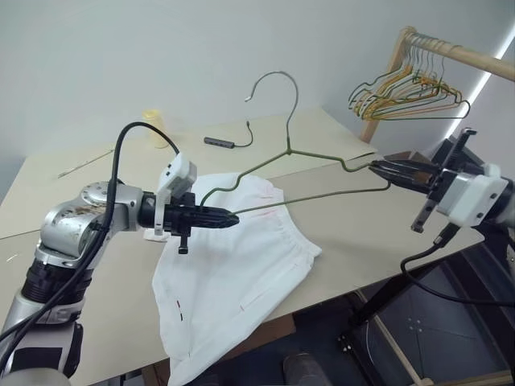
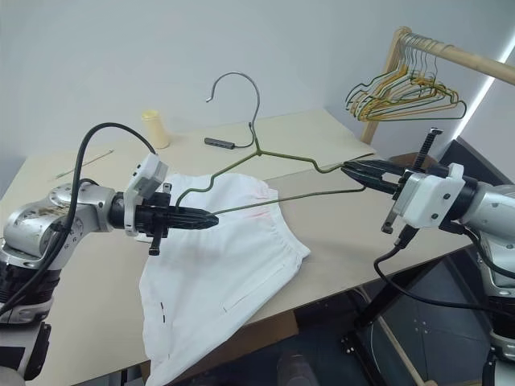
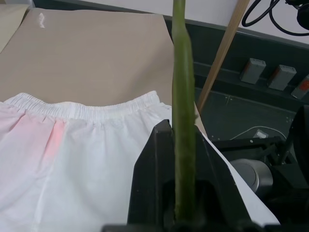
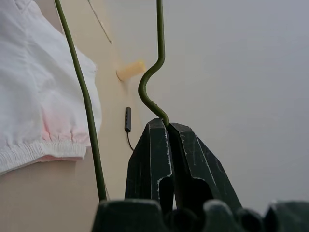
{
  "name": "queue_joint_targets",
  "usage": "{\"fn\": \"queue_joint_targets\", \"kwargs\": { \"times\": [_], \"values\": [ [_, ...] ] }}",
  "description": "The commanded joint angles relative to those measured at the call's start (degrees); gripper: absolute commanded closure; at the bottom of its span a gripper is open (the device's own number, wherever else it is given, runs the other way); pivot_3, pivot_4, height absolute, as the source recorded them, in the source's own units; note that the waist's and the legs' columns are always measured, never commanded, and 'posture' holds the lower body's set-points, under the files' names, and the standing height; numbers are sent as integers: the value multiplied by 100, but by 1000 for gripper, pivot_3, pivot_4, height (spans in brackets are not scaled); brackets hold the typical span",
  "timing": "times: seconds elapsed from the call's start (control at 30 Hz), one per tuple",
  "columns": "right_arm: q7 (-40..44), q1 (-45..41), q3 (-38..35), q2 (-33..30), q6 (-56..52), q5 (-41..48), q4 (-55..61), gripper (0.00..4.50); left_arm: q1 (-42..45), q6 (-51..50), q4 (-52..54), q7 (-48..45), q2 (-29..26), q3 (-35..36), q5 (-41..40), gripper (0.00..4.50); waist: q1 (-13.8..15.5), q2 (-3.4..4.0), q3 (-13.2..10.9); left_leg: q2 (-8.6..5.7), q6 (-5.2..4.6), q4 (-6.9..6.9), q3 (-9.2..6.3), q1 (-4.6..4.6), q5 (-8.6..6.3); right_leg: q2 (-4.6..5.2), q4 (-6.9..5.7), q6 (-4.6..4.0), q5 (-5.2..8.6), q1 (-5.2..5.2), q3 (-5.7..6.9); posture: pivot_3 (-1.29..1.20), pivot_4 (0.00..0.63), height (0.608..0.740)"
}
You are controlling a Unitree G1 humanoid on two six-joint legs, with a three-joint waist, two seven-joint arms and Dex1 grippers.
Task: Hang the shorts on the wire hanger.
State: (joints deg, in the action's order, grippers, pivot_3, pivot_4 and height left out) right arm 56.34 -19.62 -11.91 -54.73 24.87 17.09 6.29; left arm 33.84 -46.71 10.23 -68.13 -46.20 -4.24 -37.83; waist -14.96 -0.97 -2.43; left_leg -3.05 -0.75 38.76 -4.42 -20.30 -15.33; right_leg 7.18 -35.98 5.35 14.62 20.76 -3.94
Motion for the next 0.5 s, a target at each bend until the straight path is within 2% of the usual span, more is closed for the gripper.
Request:
{"fn": "queue_joint_targets", "kwargs": {
  "times": [0.03,0.17,0.3,0.37,0.5],
  "values": [
    [252,-50,12,-211,-399,274,289,3719,71,9,51,64,-2,115,7,4500,2,0,0,0,0,0,0,0,0,0,0,0,0,0,0,-265,0,740],
    [700,69,-92,-412,-1372,1104,592,2389,31,139,43,28,-42,60,145,4500,9,0,-1,0,0,0,0,0,0,0,0,0,0,1,0,-262,0,740],
    [1482,30,-114,-1260,-3491,2408,726,920,-202,502,315,52,-92,35,415,4500,36,2,-3,-1,-4,0,0,-3,-3,6,1,2,1,0,0,-254,0,740],
    [1871,-193,29,-1525,-4095,2715,619,145,-309,714,422,79,-145,-46,653,4500,41,3,-4,-1,-6,0,0,-3,-4,9,3,1,1,1,0,-243,0,740],
    [1809,-1044,772,-1616,-5069,2322,492,29,-481,1530,481,163,-272,-352,1455,4500,53,3,-4,1,-4,0,0,-2,-4,9,3,1,1,3,2,-236,0,740]
  ]
}}
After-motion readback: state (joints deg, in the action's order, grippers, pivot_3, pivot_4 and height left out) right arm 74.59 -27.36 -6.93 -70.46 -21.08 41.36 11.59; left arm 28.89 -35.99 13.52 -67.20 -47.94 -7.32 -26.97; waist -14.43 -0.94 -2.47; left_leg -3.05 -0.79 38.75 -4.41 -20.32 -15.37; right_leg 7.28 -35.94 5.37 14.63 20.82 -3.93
